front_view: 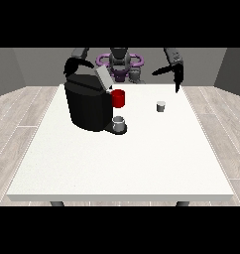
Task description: Insert the coffee pod into the coffee machine and close the lid
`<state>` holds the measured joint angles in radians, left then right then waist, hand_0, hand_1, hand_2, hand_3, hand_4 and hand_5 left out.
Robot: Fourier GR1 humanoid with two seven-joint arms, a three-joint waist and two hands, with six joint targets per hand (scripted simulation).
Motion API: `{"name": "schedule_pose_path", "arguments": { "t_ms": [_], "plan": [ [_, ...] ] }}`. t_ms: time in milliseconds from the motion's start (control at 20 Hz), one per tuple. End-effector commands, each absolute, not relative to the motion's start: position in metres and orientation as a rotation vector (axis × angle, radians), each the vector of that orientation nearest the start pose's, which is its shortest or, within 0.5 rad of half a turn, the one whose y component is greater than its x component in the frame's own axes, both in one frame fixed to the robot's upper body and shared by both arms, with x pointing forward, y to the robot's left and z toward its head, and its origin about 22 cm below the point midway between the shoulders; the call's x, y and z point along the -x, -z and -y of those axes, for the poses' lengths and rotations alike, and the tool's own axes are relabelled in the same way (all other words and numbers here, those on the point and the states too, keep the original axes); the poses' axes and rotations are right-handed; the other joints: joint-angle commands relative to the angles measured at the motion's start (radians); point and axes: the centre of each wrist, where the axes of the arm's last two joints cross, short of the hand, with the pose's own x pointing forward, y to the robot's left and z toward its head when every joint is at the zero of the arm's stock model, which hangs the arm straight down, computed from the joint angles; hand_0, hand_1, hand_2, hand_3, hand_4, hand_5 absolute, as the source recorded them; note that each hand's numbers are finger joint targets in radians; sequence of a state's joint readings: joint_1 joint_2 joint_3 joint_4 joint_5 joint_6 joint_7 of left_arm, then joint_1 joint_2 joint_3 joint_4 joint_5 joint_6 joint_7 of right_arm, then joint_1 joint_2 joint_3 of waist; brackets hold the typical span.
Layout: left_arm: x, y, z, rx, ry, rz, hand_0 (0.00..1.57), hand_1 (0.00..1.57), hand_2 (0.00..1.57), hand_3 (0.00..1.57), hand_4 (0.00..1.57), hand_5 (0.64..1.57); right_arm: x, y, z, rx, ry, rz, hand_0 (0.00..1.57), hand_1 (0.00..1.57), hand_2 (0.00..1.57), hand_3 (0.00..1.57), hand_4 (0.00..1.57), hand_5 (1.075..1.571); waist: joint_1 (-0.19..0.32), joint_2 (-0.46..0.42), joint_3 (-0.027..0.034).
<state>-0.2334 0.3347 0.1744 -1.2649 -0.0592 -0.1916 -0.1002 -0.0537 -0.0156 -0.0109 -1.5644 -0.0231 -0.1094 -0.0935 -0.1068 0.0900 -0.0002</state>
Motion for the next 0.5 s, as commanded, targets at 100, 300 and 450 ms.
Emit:
{"name": "schedule_pose_path", "arguments": {
  "t_ms": [100, 300, 450],
  "plan": [
    [-0.318, -0.025, -0.367, -0.277, 0.3, 1.5, 0.0, 0.0, 0.0, 0.0, 0.0, 1.571, -0.265, -0.023, 0.216, 0.046, 0.046, 1.729, 0.0, 0.0, 0.0, 0.0, 0.34, 1.571, -0.029, 0.062, -0.0002],
    [-0.322, -0.02, -0.385, -0.314, 0.3, 1.504, 0.0, 0.0, 0.0, 0.0, 0.0, 1.571, -0.275, -0.032, 0.222, 0.068, 0.055, 1.75, 0.0, 0.0, 0.0, 0.0, 0.39, 1.571, -0.041, 0.13, -0.0005],
    [-0.336, -0.026, -0.363, -0.323, 0.387, 1.455, 0.0, 0.0, 0.0, 0.0, 0.0, 1.571, -0.29, -0.023, 0.238, 0.112, 0.07, 1.707, 0.0, 0.0, 0.0, 0.0, 0.37, 1.571, 0.002, 0.101, 0.0002]
  ]
}}
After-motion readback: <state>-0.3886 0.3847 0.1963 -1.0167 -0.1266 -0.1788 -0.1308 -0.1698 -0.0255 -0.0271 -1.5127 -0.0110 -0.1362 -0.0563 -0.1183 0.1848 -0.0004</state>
